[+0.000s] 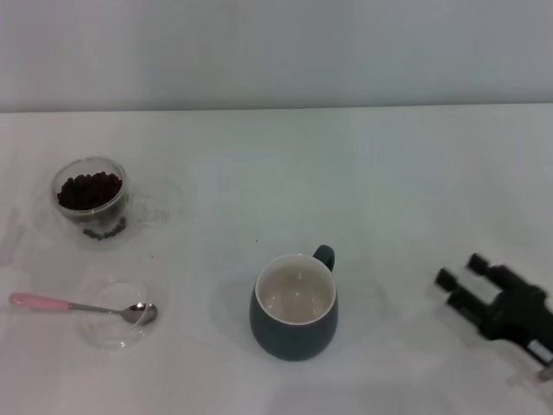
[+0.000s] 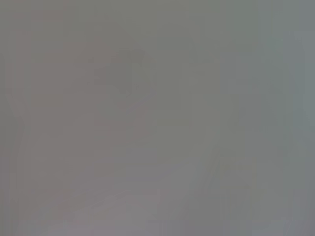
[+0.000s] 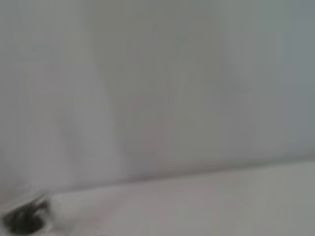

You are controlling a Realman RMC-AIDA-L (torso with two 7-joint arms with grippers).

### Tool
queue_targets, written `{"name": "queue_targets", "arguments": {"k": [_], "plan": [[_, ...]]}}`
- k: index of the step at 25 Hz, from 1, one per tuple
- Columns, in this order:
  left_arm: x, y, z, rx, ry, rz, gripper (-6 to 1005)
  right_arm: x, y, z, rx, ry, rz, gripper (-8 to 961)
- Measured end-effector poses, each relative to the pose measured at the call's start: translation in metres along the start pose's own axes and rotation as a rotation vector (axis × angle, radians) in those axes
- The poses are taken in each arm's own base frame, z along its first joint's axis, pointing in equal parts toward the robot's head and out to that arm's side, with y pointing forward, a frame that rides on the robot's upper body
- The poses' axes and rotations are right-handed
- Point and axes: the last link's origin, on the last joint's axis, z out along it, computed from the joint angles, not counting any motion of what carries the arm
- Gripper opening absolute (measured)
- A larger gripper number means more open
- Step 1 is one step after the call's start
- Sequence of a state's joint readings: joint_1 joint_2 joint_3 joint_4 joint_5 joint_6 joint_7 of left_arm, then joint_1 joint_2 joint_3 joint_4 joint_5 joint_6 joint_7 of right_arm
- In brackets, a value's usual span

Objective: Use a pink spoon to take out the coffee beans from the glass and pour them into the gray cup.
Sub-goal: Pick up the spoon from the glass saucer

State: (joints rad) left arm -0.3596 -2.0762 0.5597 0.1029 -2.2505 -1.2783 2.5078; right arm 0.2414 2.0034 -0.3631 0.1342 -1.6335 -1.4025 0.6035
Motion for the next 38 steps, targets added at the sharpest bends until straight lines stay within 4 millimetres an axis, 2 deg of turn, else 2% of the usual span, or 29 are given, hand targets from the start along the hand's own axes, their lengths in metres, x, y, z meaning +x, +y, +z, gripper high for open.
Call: {"name": "queue_targets", "arguments": {"k": [6, 11, 13, 15, 18, 20, 24, 30, 33, 38], "plan": [[0.002, -0.005, -0.01, -0.003, 0.008, -0.011, 845, -0.017, -0.022, -0.007, 0.11, -0.095, -0.023, 801], [0.004, -0.014, -0.021, -0.01, -0.012, -0.006, 846, -0.043, -0.038, 0.0, 0.185, -0.214, -0.089, 814], [0.005, -0.022, -0.03, 0.007, -0.019, -0.017, 846, -0.056, -0.041, 0.006, 0.205, -0.277, -0.153, 820], [0.01, -0.039, -0.046, 0.045, -0.029, -0.081, 846, -0.07, -0.046, 0.011, 0.253, -0.34, -0.235, 825], [0.011, -0.057, -0.068, 0.089, -0.049, -0.224, 845, -0.087, -0.055, 0.018, 0.368, -0.412, -0.333, 833], [0.01, -0.061, -0.08, 0.101, -0.068, -0.305, 844, -0.093, -0.058, 0.022, 0.425, -0.433, -0.395, 839], [0.003, -0.062, -0.104, 0.096, -0.12, -0.415, 845, -0.108, -0.064, 0.033, 0.518, -0.475, -0.455, 849], [-0.004, -0.056, -0.13, 0.061, -0.196, -0.528, 838, -0.124, -0.066, 0.06, 0.501, -0.47, -0.461, 860], [-0.009, -0.047, -0.131, 0.043, -0.196, -0.557, 837, -0.127, -0.066, 0.071, 0.487, -0.452, -0.465, 865], [-0.021, -0.024, -0.11, -0.018, -0.229, -0.598, 835, -0.13, -0.064, 0.076, 0.474, -0.455, -0.466, 864]]}}
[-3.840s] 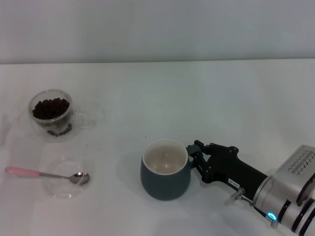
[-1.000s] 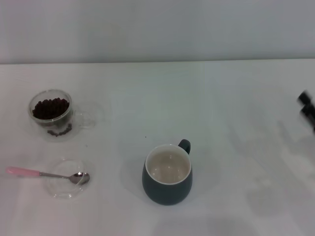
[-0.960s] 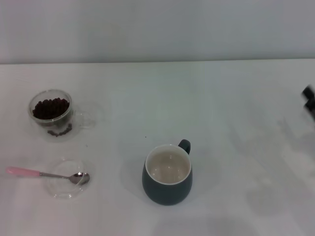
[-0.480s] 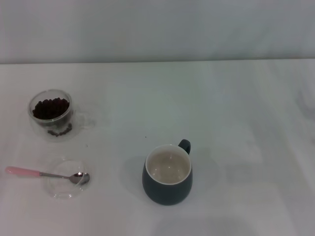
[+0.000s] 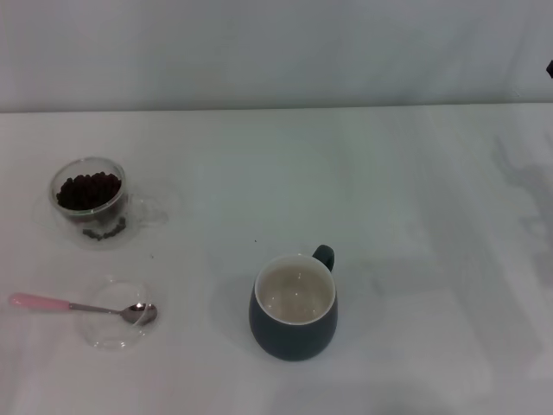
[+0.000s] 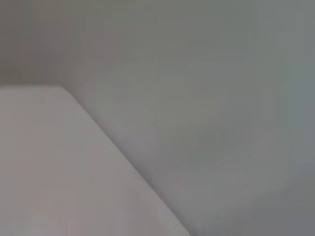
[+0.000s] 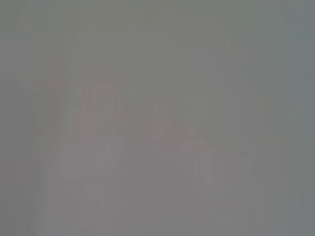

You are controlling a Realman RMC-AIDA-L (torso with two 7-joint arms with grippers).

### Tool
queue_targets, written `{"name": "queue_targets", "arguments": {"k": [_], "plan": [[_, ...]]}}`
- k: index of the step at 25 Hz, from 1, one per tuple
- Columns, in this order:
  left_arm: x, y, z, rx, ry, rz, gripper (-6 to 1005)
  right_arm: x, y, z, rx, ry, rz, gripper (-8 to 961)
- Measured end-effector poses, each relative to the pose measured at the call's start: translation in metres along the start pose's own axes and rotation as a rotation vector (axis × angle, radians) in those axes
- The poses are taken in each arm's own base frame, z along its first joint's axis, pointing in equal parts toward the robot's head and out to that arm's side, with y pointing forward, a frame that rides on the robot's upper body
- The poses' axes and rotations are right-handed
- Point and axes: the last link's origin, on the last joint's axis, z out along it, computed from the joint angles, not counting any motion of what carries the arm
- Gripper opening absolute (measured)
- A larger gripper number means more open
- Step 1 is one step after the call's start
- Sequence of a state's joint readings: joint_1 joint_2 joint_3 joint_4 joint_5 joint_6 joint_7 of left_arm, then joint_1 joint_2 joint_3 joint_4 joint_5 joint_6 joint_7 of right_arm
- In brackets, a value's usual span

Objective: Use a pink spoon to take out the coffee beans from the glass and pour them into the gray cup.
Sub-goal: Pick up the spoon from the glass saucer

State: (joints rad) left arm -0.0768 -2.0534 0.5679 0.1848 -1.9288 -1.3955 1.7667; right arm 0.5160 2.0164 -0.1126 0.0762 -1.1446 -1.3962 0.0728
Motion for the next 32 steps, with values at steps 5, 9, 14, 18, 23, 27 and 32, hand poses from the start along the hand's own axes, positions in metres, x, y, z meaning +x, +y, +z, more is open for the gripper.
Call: {"name": "queue_targets", "arguments": {"k": [5, 9, 14, 18, 23, 27, 32], "plan": [[-0.011, 0.006, 0.025, -0.017, -0.108, -0.022, 834, -0.001, 0.0, 0.0, -0.001, -0.003, 0.015, 860], [-0.014, 0.007, 0.033, -0.012, -0.141, -0.019, 832, 0.001, 0.0, -0.002, 0.003, 0.003, 0.025, 859], [-0.021, 0.01, 0.04, -0.021, -0.185, -0.021, 831, 0.001, 0.0, -0.003, 0.004, 0.004, 0.027, 858], [-0.026, 0.014, 0.047, -0.03, -0.211, -0.021, 830, 0.001, 0.001, -0.001, 0.002, 0.002, 0.028, 857], [-0.032, 0.019, 0.054, -0.052, -0.251, -0.016, 829, 0.0, 0.003, 0.0, -0.004, 0.002, 0.029, 857], [-0.032, 0.019, 0.054, -0.055, -0.256, -0.015, 829, 0.001, 0.002, -0.002, -0.002, 0.003, 0.029, 857], [-0.035, 0.019, 0.052, -0.056, -0.273, -0.02, 828, 0.001, 0.001, -0.003, 0.0, 0.005, 0.029, 857]]}}
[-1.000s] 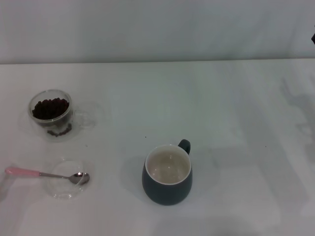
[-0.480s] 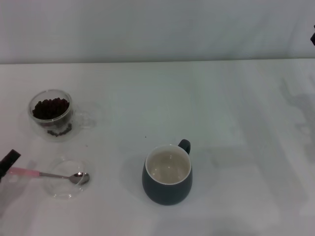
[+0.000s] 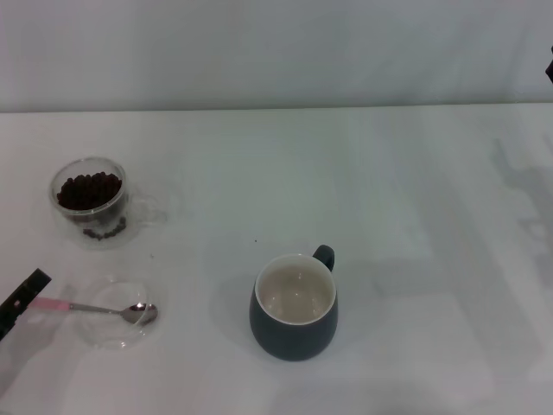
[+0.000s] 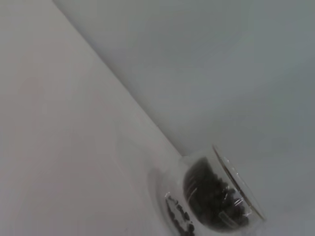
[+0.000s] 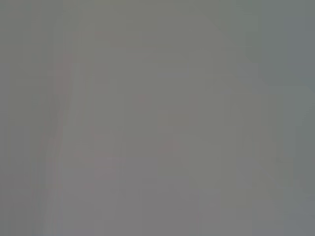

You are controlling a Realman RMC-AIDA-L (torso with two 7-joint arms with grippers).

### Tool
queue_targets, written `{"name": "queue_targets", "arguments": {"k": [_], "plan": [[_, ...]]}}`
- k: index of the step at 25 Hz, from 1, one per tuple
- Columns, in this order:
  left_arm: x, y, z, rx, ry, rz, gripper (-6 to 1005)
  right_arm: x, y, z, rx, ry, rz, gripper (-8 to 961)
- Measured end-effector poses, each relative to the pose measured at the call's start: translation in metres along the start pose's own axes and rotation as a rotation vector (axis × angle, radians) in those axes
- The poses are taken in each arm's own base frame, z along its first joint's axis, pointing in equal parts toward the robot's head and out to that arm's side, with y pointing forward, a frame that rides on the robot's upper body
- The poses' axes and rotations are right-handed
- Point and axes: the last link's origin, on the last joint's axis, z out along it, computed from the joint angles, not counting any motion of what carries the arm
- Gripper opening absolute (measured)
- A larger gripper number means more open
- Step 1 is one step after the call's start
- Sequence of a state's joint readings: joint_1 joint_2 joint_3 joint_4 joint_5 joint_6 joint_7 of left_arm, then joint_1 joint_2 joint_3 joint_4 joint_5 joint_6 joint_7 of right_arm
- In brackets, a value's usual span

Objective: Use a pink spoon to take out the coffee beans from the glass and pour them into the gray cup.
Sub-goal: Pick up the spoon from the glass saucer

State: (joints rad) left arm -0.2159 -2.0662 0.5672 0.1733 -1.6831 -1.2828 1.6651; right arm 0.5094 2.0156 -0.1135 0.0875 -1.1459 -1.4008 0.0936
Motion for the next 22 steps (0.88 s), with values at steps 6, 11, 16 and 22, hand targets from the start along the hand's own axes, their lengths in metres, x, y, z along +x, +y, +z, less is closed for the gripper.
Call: {"name": "queue_targets", "arguments": {"k": [6, 11, 16, 22], "plan": [[-0.0015, -0.0009, -0.0024, 0.004, 0.004, -0.006, 775, 0.0001, -0.0004, -0.0006, 0.001, 0.0, 0.0, 857], [-0.0018, -0.001, -0.002, 0.006, 0.003, -0.007, 644, -0.0001, -0.0002, -0.0004, 0.0, -0.001, 0.0, 857], [-0.0018, 0.0007, 0.0004, -0.002, -0.004, 0.012, 376, -0.0003, 0.0001, 0.0001, 0.0, -0.002, 0.001, 857], [-0.0005, 0.0023, -0.0008, -0.016, 0.0, 0.03, 180, -0.0005, 0.0005, 0.0, -0.001, -0.004, 0.033, 857]]}}
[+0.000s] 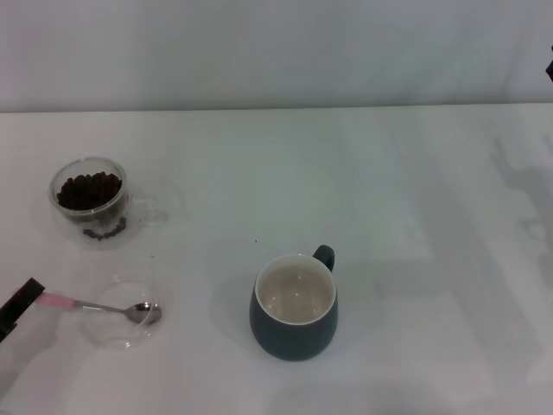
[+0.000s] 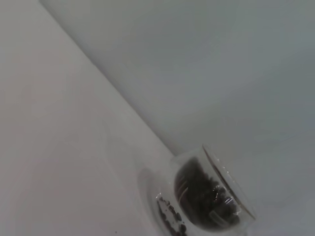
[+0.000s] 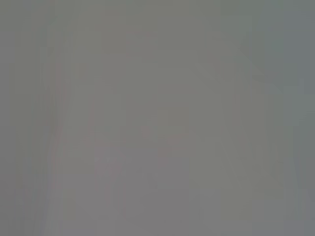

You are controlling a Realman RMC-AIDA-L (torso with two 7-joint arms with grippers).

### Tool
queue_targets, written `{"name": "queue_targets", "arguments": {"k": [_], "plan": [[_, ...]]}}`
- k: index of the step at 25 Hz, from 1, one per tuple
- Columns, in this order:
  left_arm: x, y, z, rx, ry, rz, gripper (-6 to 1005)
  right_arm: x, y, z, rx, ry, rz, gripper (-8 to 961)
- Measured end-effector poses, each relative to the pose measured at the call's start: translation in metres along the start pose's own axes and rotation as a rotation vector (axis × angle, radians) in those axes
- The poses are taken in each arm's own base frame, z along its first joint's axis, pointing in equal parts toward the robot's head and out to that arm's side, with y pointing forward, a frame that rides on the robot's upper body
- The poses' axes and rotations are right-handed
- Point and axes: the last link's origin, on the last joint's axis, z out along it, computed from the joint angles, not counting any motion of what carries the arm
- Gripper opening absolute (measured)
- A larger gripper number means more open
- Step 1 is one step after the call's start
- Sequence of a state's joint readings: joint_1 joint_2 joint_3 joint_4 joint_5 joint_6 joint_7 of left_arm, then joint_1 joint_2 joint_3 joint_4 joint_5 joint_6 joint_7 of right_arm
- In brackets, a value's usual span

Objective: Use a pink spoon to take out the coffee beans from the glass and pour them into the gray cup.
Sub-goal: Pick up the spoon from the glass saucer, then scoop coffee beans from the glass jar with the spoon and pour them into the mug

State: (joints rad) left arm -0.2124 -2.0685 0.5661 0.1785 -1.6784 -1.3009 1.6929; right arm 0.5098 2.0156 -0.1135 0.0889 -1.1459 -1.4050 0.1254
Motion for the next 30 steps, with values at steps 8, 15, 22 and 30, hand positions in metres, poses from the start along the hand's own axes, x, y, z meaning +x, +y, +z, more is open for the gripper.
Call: {"name": "queue_targets", "arguments": {"k": [8, 15, 22, 30], "plan": [[0.011, 0.0, -0.004, -0.019, 0.031, -0.052, 150, 0.003, -0.001, -0.003, 0.005, 0.02, 0.009, 857], [0.018, 0.009, -0.007, -0.091, 0.037, -0.036, 141, 0.007, -0.002, -0.01, 0.014, 0.034, 0.016, 857], [0.026, 0.013, -0.016, -0.136, 0.052, -0.05, 138, 0.008, -0.006, -0.019, 0.026, 0.038, 0.013, 857], [0.074, 0.021, -0.054, -0.235, 0.255, 0.042, 138, 0.009, -0.008, -0.022, 0.031, 0.04, 0.011, 857]]}}
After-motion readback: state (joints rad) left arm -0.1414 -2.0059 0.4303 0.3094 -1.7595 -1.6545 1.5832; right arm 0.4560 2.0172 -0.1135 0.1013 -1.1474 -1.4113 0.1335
